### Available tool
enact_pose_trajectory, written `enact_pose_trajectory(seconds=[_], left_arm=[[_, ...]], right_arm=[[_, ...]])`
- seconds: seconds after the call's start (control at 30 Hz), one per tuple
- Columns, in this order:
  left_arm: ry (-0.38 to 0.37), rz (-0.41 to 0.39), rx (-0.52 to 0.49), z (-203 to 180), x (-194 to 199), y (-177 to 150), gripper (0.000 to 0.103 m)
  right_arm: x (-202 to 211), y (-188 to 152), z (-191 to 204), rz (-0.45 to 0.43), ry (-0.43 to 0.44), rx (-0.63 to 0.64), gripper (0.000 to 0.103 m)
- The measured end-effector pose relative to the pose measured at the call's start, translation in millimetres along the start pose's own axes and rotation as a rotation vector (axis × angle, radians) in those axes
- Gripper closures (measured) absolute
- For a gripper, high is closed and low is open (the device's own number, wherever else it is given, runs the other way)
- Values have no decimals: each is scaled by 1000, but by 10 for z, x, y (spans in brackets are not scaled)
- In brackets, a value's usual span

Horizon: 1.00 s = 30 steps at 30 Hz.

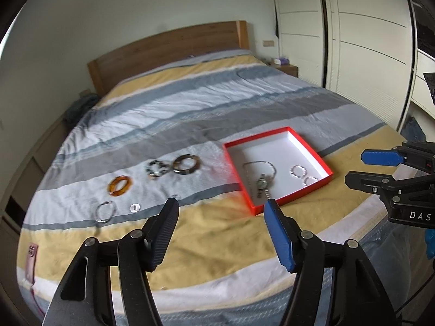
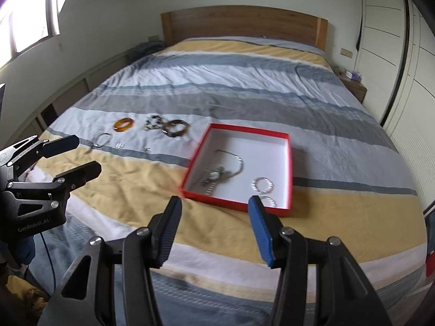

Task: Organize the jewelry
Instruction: 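Pull both open tools back from the box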

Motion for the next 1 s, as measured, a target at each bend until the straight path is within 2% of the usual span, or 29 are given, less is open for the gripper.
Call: enact_pose_trajectory(seconds=[0.17, 0.53, 0.83, 1.0], left_arm=[[48, -41, 24, 122, 376, -112, 32], [96, -110, 58, 291, 924, -317, 31], [128, -151, 86, 413, 1181, -455, 30], [168, -148, 148, 657, 1276, -603, 30]], right_arm=[[200, -16, 304, -23, 36, 28, 54], [586, -39, 698, -75, 75, 54, 54], [833, -43, 960, -111, 88, 90, 54], [894, -32, 1033, -125, 104, 96, 54]])
Point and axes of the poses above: each gripper's, at about its wrist camera, not at the fingertips, and x roughly against the way its jaws point, z to its left, y to its top, the point moved 3 cm from there along -x, roughly the way its jaws point, and after that the axes turned 10 degrees about -y, right-handed, at the moved point
